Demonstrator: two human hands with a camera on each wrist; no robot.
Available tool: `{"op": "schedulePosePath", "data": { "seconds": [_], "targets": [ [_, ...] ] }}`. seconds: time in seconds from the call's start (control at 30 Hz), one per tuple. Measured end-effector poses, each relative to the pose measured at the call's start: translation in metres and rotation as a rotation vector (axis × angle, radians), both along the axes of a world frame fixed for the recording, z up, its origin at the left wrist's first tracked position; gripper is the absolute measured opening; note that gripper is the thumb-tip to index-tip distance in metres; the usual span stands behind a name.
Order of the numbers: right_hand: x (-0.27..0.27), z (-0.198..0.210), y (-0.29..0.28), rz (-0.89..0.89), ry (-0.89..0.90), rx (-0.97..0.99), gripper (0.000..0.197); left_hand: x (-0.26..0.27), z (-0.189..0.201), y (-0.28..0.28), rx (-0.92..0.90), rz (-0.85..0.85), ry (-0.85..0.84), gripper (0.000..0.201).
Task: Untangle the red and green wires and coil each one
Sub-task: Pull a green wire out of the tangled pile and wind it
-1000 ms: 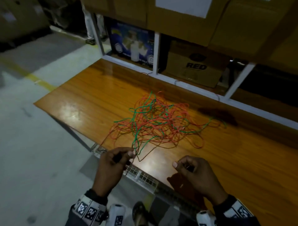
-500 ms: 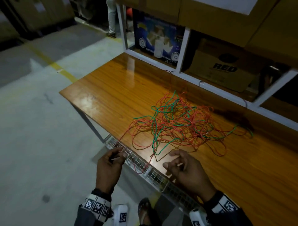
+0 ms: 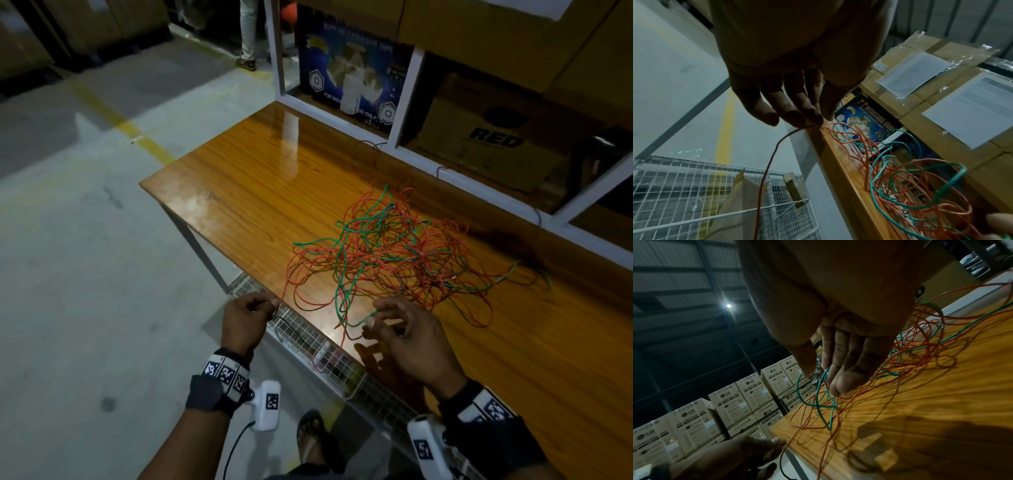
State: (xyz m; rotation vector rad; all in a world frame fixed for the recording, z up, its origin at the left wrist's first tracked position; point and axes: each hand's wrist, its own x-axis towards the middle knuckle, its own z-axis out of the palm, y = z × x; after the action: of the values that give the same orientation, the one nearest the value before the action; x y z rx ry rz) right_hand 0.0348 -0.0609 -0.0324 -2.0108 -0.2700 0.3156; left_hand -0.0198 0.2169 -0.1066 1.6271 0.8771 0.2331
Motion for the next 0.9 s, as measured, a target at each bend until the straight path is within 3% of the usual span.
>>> {"op": "schedulePosePath", "data": {
  "seconds": [0.1,0.2,0.33,0.43,0.53,0.67,0.8,0.9],
  "targets": [
    [0.0,0.008,-0.004,-0.052,0.015,0.032,0.013,-0.002,0.008,-0.007,0.111,-0.073,-0.051,0.004],
    [0.005,0.012,-0.012,-0.111,-0.108,0.003,0.007,0.002,0.021,-0.017,0.219,-0.126,-0.099,0.013],
    [0.011,0.023,-0.036,-0.223,-0.211,0.057,0.007,0.012,0.054,-0.041,0.205,-0.198,-0.244,0.029],
    [0.008,0.041,-0.059,-0.28,-0.248,0.181,0.011,0.015,0.069,-0.065,0.209,-0.296,-0.303,0.029],
    [-0.002,0.048,-0.071,-0.309,-0.202,0.268,0.02,0.019,0.092,-0.099,0.223,-0.487,-0.385,0.038],
    [-0.019,0.046,-0.063,-0.253,-0.043,0.351,0.027,0.024,0.108,-0.149,0.425,-0.848,-0.437,0.05],
    [-0.02,0.055,-0.072,-0.239,0.001,0.335,0.039,0.037,0.106,-0.168,0.357,-0.98,-0.399,0.032],
    [-0.005,0.054,-0.095,-0.234,-0.111,0.114,0.043,0.046,0.104,-0.175,0.438,-1.02,-0.414,0.01]
  ]
}}
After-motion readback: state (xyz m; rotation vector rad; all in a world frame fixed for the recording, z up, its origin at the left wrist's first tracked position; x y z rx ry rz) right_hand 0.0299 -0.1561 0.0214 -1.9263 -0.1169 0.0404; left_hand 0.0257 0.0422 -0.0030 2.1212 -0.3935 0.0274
